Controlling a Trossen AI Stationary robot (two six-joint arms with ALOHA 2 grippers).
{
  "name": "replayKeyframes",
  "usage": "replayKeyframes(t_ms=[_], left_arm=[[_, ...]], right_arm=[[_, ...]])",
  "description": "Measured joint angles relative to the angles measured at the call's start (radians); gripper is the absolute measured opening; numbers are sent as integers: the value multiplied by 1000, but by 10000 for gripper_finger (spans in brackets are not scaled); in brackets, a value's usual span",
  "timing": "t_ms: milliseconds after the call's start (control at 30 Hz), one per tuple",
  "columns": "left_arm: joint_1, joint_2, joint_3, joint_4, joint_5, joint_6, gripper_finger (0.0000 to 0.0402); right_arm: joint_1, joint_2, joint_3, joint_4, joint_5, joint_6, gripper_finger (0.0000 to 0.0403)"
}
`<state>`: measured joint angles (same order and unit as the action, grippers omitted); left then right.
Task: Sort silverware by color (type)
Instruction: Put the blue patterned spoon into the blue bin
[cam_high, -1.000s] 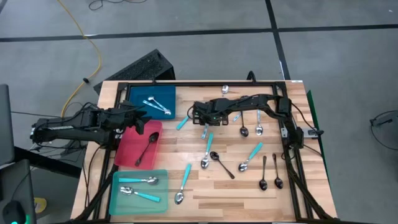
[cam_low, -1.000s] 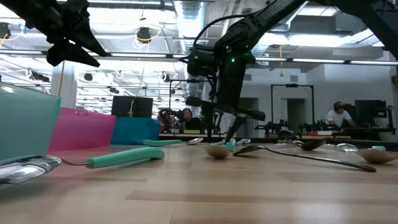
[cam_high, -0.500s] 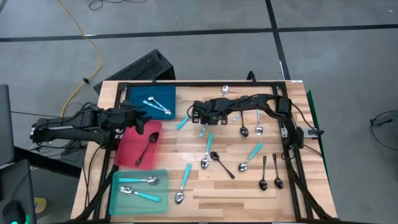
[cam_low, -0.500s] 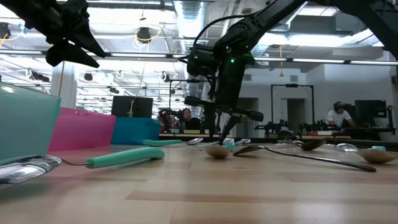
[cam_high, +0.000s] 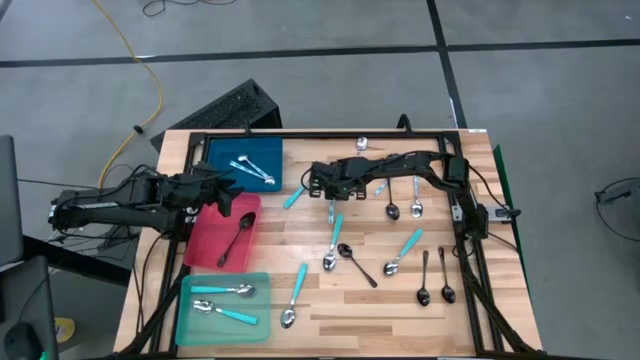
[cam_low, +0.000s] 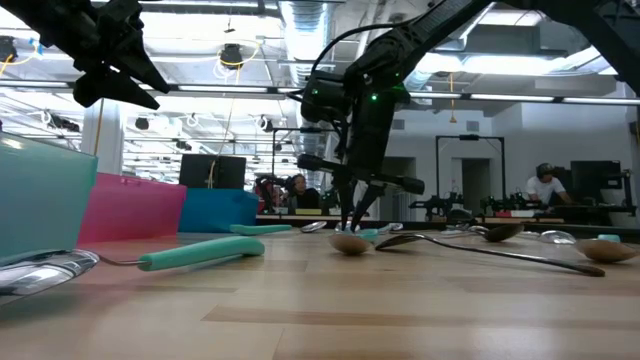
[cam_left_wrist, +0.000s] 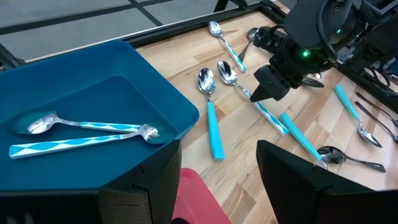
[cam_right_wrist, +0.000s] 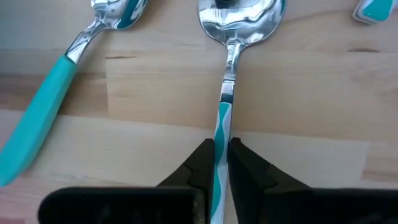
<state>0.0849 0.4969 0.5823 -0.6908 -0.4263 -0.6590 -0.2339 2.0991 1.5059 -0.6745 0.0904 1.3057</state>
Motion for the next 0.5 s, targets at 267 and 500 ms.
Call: replayKeyframes(t_ms=[267,500], left_arm=[[0,0,0,0,0,0,195],[0,0,0,0,-1,8,195]], right_arm=[[18,0,0,-2,-26,-46,63],[25,1,46,-76,-45,-110,63]])
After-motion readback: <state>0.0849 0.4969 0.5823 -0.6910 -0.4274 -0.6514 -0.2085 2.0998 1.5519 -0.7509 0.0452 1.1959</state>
